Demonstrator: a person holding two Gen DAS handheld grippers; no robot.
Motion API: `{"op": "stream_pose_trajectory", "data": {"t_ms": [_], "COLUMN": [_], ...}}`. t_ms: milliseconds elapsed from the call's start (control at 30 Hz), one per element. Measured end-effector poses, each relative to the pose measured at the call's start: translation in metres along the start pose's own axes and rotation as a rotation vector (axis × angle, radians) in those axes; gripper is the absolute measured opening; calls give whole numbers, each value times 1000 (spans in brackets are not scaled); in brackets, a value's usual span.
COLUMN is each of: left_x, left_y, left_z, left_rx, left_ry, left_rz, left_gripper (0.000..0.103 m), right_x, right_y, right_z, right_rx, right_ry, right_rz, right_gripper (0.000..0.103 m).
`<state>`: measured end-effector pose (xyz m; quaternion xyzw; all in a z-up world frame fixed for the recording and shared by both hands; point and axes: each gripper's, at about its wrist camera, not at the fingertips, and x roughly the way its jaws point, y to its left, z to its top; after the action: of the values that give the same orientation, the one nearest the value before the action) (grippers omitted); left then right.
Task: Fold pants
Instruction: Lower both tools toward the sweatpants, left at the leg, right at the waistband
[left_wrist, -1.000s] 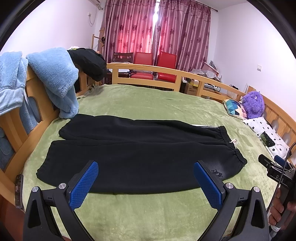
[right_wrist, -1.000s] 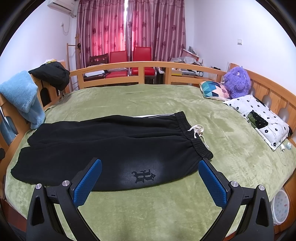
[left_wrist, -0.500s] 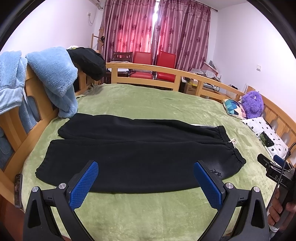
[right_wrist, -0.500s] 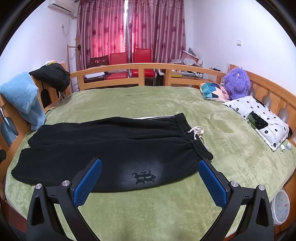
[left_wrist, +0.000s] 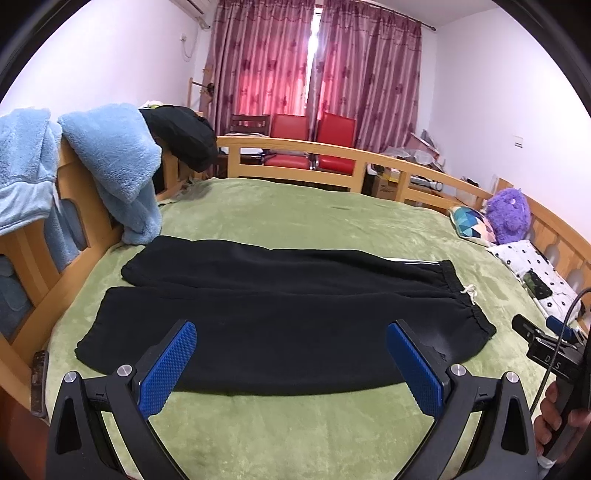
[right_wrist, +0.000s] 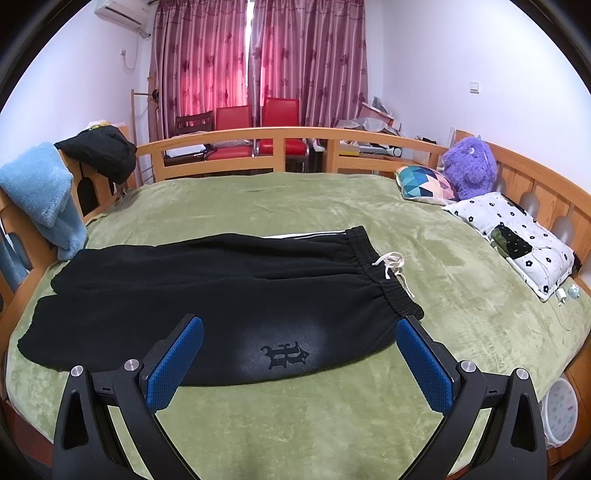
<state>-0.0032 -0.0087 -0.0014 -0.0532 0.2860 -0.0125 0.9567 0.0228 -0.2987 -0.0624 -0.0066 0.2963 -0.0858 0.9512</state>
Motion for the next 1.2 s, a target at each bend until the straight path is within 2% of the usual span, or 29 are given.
{"op": "stream_pose_trajectory", "data": {"t_ms": [133, 267, 367, 433, 467, 500, 533, 667, 800, 933, 1200], "left_x": [11, 25, 43, 54, 60, 66, 72, 96, 114, 124, 143], "left_y": [2, 5, 13, 21, 25, 30, 35, 52, 70, 86, 123], "left_z": [2, 0, -2, -6, -8, -10, -13, -31, -45, -57, -91], "left_rx": [-7, -14, -36, -63, -73, -82, -90, -101, -103, -137, -217], "left_ry": [0, -8, 14, 34, 44, 57, 73, 134, 184, 214, 252], "left_rz": [7, 38, 14, -4, -4, 4, 4, 24, 37, 65, 93], "left_gripper": [103, 103, 103, 103, 103, 102, 100, 94, 88, 88, 89], "right_x": [10, 30, 42, 55, 64, 74, 80, 102, 118, 125, 138], "right_y": [-2, -1, -7, -11, -14, -16, -20, -32, -42, -53, -71], "right_z": [-4, -4, -7, -10, -11, -12, -15, -26, -41, -54, -65], "right_rx": [24, 20, 44, 55, 61, 63, 64, 64, 39, 42, 76], "right_ry": [-10, -1, -23, 15, 52, 85, 106, 159, 212, 211, 201], "right_rz": [49, 27, 32, 50, 60, 56, 50, 27, 5, -44, -65], "right_gripper": [102, 102, 102, 101, 96, 89, 87, 82, 81, 81, 80]}}
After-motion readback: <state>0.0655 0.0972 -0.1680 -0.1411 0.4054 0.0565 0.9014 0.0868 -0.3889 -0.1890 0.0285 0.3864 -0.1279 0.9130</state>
